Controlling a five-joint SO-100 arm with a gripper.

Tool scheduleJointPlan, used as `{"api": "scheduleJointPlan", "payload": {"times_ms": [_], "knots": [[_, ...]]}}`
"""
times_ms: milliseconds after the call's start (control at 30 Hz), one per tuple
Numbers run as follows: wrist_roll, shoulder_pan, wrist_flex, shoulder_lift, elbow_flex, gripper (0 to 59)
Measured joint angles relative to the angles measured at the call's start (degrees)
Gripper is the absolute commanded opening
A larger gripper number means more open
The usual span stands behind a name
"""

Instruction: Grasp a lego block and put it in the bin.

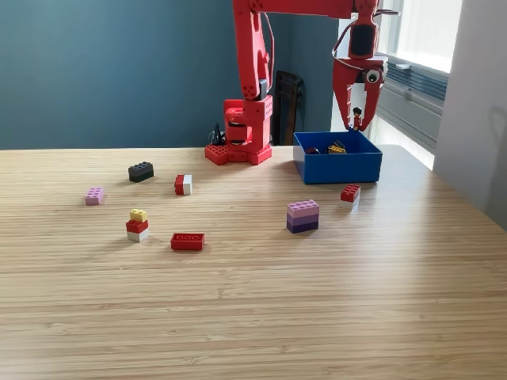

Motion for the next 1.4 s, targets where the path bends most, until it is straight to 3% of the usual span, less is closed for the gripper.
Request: {"api": "scheduleJointPlan", "payload": {"times_ms": [133,267,433,700,933,1133,1400], "knots": [[0.44,0.26,-1.67,0.00,1.76,3.1],[0.44,0.26,-1.93,0.00,2.11,21.6],[0.44,0.26,-1.93,0.00,2.11,26.8],[0.44,2.02,-1.93,0.00,2.02,26.4],[2.37,17.23,-1.93,0.00,-2.29,26.0],[-1.23,34.37,-1.93,0.00,-3.52,25.8],[-5.62,43.51,-1.93,0.00,-3.52,25.5]]}}
